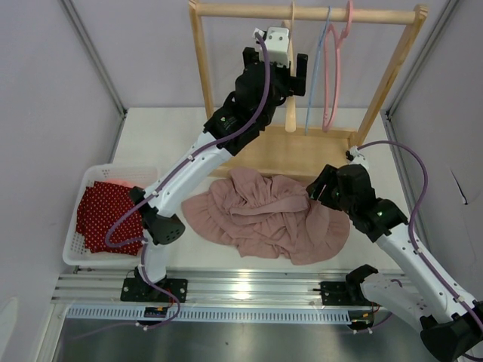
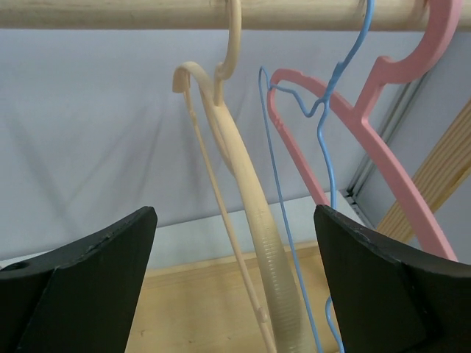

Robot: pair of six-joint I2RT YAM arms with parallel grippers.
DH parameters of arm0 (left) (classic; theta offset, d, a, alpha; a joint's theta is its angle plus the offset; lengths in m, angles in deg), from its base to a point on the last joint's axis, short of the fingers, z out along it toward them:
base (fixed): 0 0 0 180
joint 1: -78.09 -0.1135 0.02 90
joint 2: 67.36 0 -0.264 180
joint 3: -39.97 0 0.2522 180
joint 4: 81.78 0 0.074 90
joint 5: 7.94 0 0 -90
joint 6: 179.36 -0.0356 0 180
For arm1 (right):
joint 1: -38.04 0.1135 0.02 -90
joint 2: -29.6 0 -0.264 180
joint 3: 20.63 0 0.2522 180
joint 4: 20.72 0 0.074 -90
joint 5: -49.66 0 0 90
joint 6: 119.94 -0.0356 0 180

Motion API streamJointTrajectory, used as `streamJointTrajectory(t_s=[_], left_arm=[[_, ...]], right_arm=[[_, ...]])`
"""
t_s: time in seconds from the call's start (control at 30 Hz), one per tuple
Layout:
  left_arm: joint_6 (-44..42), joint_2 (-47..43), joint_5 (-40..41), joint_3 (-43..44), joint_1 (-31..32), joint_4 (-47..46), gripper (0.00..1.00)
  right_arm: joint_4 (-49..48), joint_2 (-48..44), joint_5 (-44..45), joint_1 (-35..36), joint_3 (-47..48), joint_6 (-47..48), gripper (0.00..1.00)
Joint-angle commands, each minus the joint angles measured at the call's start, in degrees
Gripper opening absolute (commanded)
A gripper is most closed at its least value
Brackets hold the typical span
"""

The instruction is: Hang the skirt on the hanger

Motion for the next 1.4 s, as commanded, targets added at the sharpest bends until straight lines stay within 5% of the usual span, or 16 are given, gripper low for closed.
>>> streamJointTrajectory(t_s=[0.0,0.9,1.1,1.37], left_arm=[[-2.7,0.9,2.4,2.0,0.4,-0.8,0.93],[-11.9,0.2,5.7,2.2,0.6,-3.3,0.29],[-14.3,0.4,6.8,2.6,0.6,-6.7,0.01],[-18.6,0.4,8.1,2.6,0.5,-12.2,0.00]], right_arm=[[-0.1,-0.8,1.1,0.0,-0.4,1.1,0.62],[0.7,-1.7,2.3,-0.5,-0.6,2.1,0.62],[0.5,-1.7,2.5,-0.7,-0.8,2.4,0.62],[-0.1,-1.1,2.3,-1.1,-1.3,3.0,0.62]])
